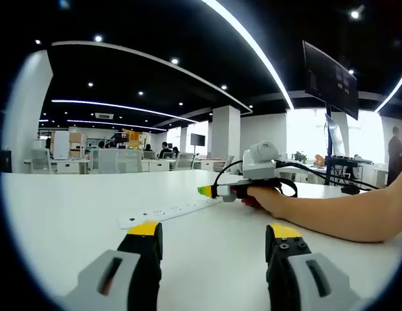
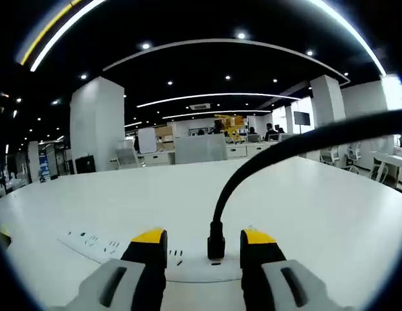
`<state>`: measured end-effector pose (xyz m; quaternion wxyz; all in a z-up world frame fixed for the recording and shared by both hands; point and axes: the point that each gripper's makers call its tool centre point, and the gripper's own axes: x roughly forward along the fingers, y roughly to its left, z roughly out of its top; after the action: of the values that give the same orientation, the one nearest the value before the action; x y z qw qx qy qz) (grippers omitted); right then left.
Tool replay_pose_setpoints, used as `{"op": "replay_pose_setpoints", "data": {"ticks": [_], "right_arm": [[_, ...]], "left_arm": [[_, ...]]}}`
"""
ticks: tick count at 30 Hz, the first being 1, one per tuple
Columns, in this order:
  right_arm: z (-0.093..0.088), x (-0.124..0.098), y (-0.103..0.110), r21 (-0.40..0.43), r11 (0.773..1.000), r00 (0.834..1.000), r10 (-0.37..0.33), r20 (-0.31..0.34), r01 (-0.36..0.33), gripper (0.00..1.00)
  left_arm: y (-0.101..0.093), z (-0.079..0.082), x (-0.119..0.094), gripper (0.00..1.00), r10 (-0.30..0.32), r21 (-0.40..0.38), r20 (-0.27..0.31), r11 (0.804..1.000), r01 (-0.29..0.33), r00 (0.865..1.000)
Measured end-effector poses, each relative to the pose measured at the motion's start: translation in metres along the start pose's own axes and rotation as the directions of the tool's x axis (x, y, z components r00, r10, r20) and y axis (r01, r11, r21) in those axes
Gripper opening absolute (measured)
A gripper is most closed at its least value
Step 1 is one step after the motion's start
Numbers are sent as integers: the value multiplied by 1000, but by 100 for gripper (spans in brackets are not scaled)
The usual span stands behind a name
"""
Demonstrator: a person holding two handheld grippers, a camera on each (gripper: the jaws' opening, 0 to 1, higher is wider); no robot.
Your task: Find the data cable on the table. Grasp the USB connector end of the cable and insert it into the USB port on the table
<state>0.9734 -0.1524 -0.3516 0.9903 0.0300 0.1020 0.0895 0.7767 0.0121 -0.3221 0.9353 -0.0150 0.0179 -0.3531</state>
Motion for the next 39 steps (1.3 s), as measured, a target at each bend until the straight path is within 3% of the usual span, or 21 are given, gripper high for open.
{"op": "replay_pose_setpoints", "data": {"ticks": [26,39], "right_arm": [[5,-6,2,-41,999,999,-9,34,10,49],[11,-21,8,-39,999,998,-4,66,7,49]], "left_arm": [[0,0,0,64,-1,-1,1,1000,1,1000],[3,2,0,64,10,-6,8,1000,-10,1000]]}}
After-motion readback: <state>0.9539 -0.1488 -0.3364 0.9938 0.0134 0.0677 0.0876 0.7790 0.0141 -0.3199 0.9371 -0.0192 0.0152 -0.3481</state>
